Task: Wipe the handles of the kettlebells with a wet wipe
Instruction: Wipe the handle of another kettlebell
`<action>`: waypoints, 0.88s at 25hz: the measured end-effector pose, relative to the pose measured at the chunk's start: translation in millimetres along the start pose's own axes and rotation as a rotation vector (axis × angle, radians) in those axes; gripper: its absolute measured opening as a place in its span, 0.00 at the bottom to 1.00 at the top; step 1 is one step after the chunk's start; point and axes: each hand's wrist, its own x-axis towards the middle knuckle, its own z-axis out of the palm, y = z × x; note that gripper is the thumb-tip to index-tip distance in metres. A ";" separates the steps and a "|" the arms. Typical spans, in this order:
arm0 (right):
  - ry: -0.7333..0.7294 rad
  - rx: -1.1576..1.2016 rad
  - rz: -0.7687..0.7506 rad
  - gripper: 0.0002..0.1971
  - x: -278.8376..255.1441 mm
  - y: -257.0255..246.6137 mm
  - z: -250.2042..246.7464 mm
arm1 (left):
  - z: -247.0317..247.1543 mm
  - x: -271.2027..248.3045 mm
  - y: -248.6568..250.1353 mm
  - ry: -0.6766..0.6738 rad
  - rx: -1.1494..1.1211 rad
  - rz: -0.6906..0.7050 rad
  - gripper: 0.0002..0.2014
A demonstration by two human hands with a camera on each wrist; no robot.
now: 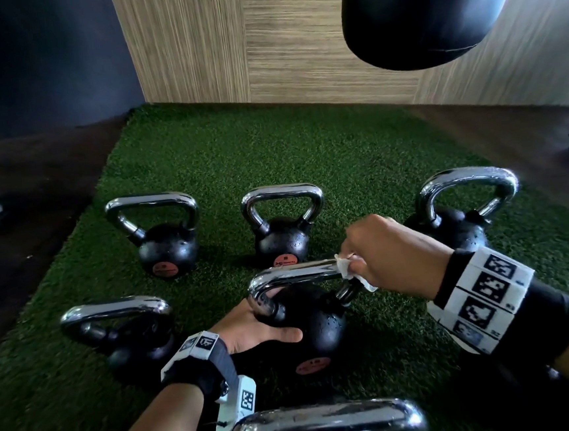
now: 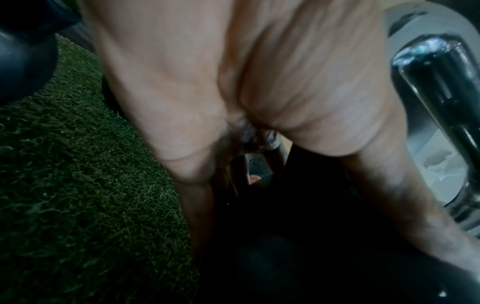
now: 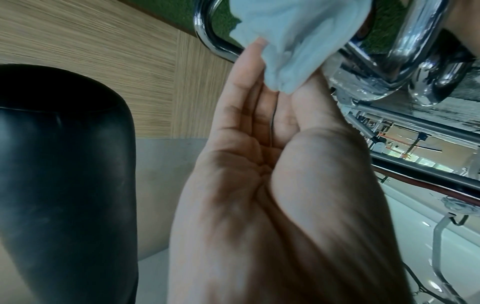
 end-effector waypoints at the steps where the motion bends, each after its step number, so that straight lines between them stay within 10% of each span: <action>1: 0.000 -0.021 0.004 0.03 -0.7 -0.6 2.9 | 0.1 -0.5 1.2 -0.005 -0.001 -0.006 0.37; 22: -0.081 0.260 0.296 0.11 -4.3 44.3 61.1 | 4.3 -4.3 -3.8 -0.028 -0.173 0.031 0.37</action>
